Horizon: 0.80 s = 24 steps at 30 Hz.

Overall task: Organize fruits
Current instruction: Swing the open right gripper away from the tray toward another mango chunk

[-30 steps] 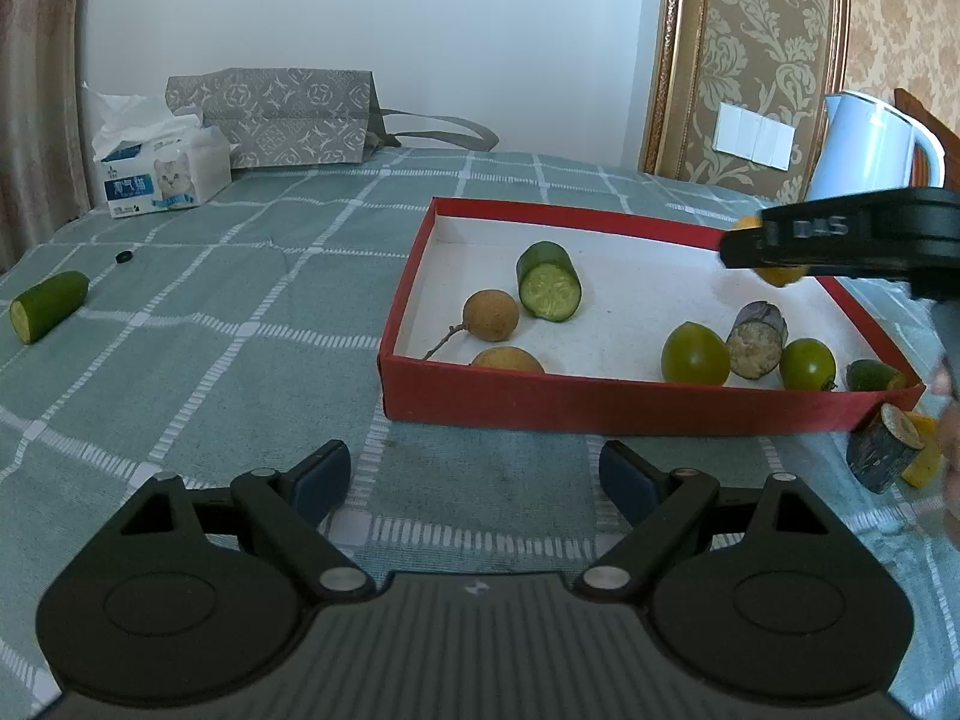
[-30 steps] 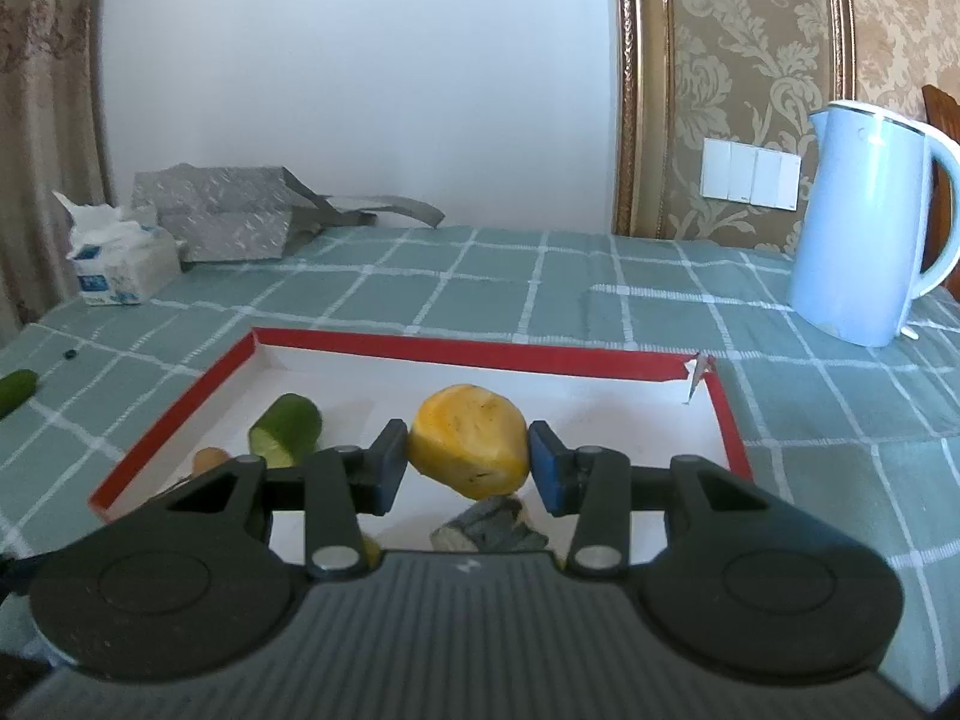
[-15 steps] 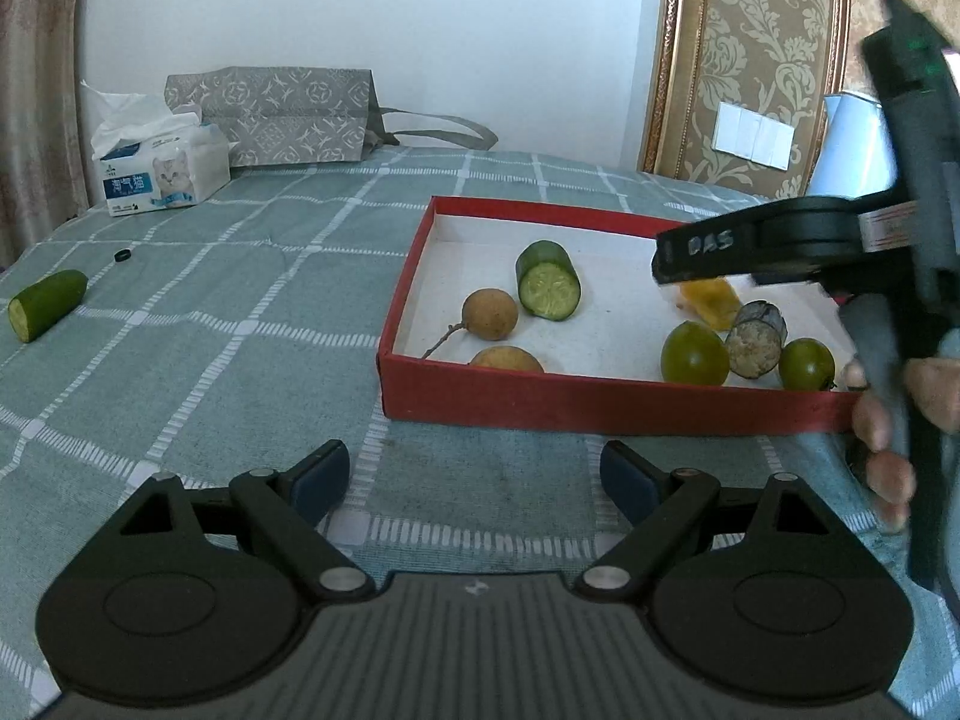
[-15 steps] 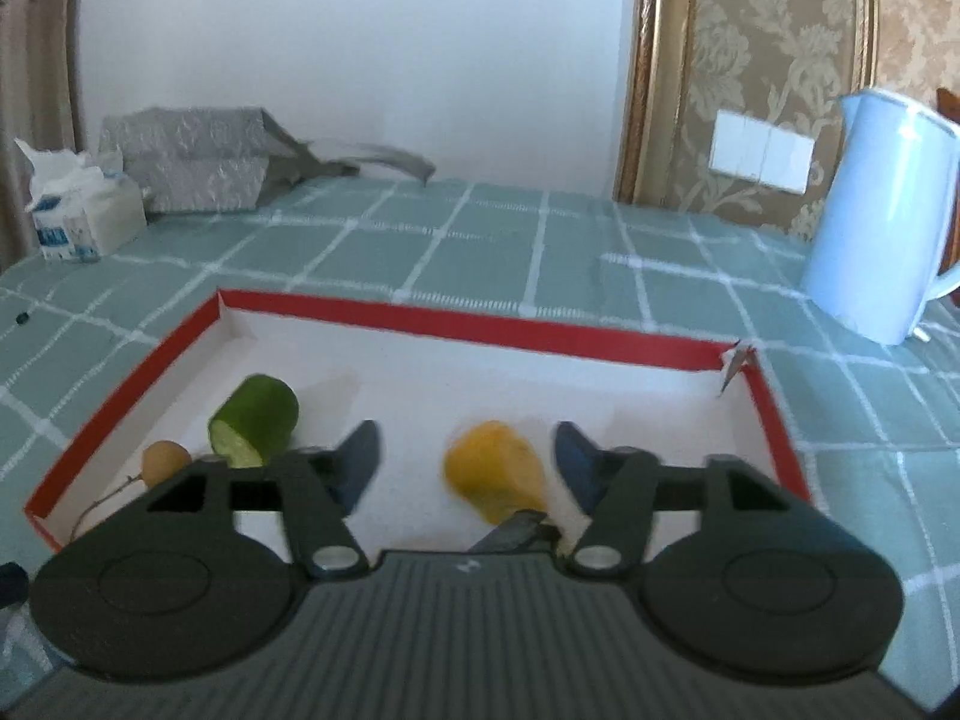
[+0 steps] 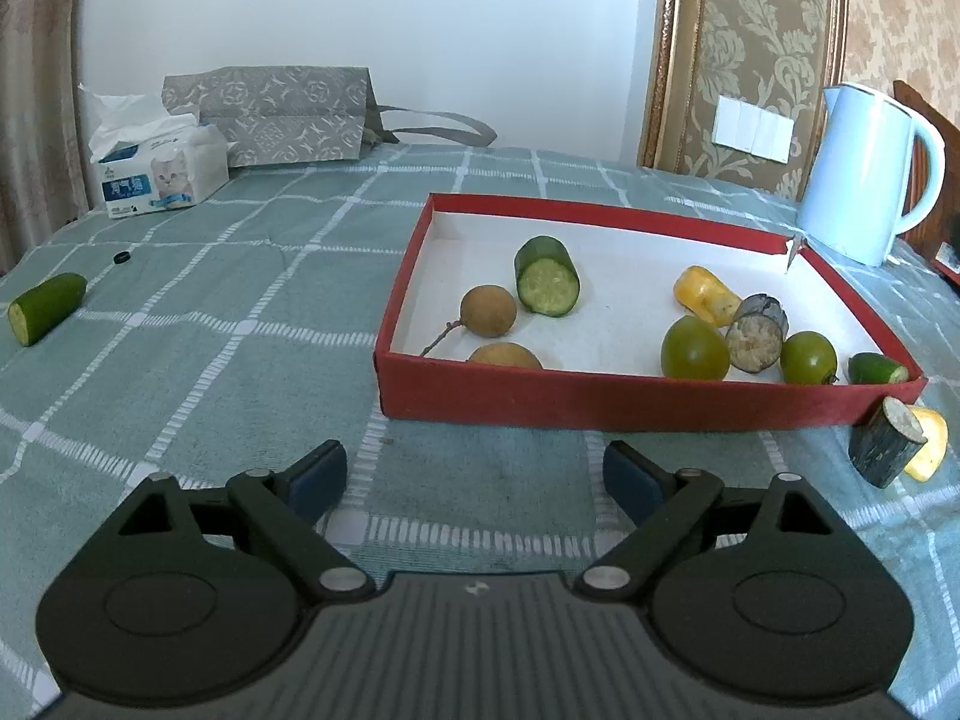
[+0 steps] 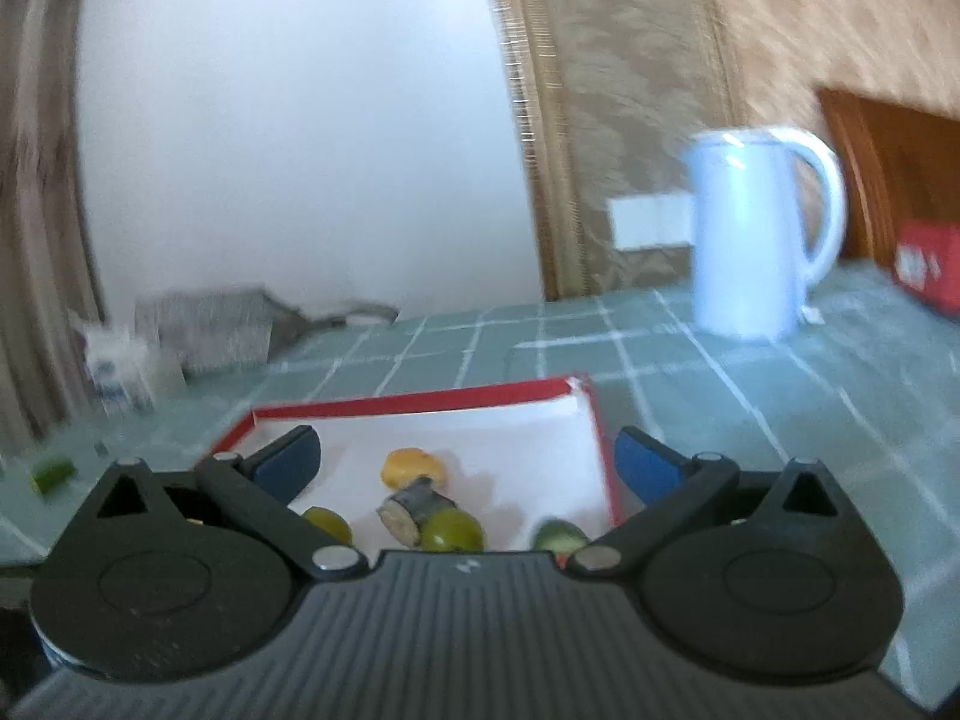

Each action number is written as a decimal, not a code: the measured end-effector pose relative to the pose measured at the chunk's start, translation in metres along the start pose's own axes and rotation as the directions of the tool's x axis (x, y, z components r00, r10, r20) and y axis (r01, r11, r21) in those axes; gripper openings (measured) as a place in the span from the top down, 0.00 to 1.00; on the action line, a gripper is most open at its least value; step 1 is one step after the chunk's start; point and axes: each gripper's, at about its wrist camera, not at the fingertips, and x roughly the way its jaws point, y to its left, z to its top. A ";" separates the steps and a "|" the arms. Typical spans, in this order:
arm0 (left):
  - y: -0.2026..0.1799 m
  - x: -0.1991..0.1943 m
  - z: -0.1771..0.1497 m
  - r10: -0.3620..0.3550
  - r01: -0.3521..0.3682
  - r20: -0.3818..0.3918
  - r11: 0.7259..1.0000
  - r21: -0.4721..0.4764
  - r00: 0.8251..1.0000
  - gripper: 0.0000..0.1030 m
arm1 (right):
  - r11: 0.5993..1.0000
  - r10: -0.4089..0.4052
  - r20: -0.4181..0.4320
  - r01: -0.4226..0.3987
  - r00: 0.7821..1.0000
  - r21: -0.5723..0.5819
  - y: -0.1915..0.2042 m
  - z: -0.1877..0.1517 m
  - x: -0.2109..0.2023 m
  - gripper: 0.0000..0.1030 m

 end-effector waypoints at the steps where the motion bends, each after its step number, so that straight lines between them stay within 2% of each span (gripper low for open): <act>1: 0.000 0.000 0.000 0.000 0.000 0.000 1.000 -0.001 1.000 0.09 | 0.999 -0.001 -0.010 0.001 1.000 0.035 -0.013 0.000 -0.007 0.00; 4: 0.000 0.000 0.000 0.001 -0.001 -0.002 1.000 0.000 1.000 0.08 | 0.995 -0.050 -0.034 0.053 0.998 0.081 -0.043 -0.006 -0.023 0.00; 9: -0.002 0.001 0.000 0.009 -0.009 -0.008 1.000 0.015 1.000 0.08 | 0.986 -0.144 -0.105 0.151 0.984 0.071 -0.074 -0.020 -0.025 0.00; 14: -0.003 0.001 0.001 0.012 -0.012 -0.011 1.000 0.019 1.000 0.08 | 0.991 -0.106 -0.173 0.119 0.979 0.065 -0.085 -0.026 -0.015 0.00; 16: -0.003 0.001 0.001 0.014 -0.014 -0.012 1.000 0.022 1.000 0.08 | 0.994 -0.110 -0.198 0.109 0.974 -0.016 -0.076 -0.029 -0.011 0.00; 20: -0.003 0.002 0.001 0.015 -0.015 -0.013 1.000 0.024 1.000 0.08 | 0.984 -0.137 -0.188 0.112 0.973 -0.140 -0.062 -0.034 -0.012 0.00; 22: -0.004 0.002 0.001 0.017 -0.016 -0.014 0.999 0.027 1.000 0.08 | 0.984 -0.143 -0.167 0.122 0.976 -0.130 -0.061 -0.035 -0.016 0.00; 24: -0.005 0.001 0.001 0.022 -0.021 -0.008 0.999 0.031 1.000 0.08 | 0.987 -0.154 -0.142 0.144 0.978 -0.073 -0.067 -0.034 -0.017 0.00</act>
